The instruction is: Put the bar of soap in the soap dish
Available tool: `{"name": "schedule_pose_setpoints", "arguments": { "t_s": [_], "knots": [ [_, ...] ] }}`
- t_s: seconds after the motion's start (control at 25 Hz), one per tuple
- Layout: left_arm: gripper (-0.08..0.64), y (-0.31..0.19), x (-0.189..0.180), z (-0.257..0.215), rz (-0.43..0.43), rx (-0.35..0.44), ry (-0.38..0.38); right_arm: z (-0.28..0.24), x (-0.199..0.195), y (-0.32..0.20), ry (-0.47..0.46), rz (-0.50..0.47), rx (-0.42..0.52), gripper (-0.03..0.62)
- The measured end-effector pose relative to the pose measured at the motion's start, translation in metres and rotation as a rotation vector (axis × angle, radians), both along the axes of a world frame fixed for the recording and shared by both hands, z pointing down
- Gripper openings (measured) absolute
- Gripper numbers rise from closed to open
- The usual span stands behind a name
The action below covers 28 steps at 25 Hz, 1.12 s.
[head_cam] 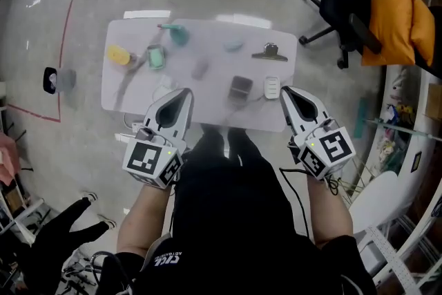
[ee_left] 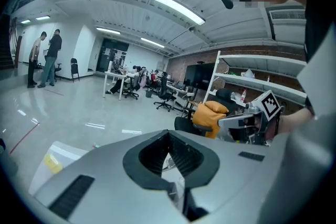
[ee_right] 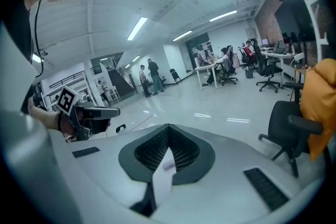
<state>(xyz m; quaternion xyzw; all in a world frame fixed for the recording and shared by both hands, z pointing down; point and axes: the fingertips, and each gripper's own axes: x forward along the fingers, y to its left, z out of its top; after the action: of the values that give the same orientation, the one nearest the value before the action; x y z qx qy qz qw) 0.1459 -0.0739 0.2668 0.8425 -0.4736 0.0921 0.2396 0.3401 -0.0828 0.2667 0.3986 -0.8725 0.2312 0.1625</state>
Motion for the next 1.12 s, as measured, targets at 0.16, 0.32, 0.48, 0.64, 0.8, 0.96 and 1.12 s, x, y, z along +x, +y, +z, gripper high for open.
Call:
{"name": "schedule_pose_setpoints", "arguments": {
  "t_s": [0.16,0.32,0.48,0.64,0.8,0.96,1.12],
  "knots": [
    [0.009,-0.003,-0.003,0.031,0.012,-0.022,-0.025,0.036,-0.013,-0.018,-0.005,-0.012,-0.033,0.015],
    [0.009,-0.011,-0.016,0.063,-0.025,-0.067,-0.037,0.075,-0.024,-0.032,-0.016,-0.02,-0.081,0.017],
    [0.009,-0.006,-0.021,0.103,-0.028,-0.092,-0.017,0.115,-0.026,-0.04,-0.012,-0.012,-0.129,0.017],
    [0.009,-0.004,-0.023,0.15,-0.023,-0.158,-0.037,0.159,-0.031,-0.045,-0.005,0.004,-0.154,0.015],
    [0.009,0.0,-0.024,0.191,-0.025,-0.196,-0.016,0.205,-0.035,-0.04,0.002,0.021,-0.194,0.017],
    [0.009,-0.002,-0.024,0.22,-0.037,-0.216,0.01,0.245,-0.038,-0.033,0.042,-0.009,-0.227,0.017],
    [0.009,-0.004,-0.019,0.242,-0.023,-0.215,0.017,0.278,-0.042,-0.034,0.097,-0.059,-0.254,0.015]
  ]
}}
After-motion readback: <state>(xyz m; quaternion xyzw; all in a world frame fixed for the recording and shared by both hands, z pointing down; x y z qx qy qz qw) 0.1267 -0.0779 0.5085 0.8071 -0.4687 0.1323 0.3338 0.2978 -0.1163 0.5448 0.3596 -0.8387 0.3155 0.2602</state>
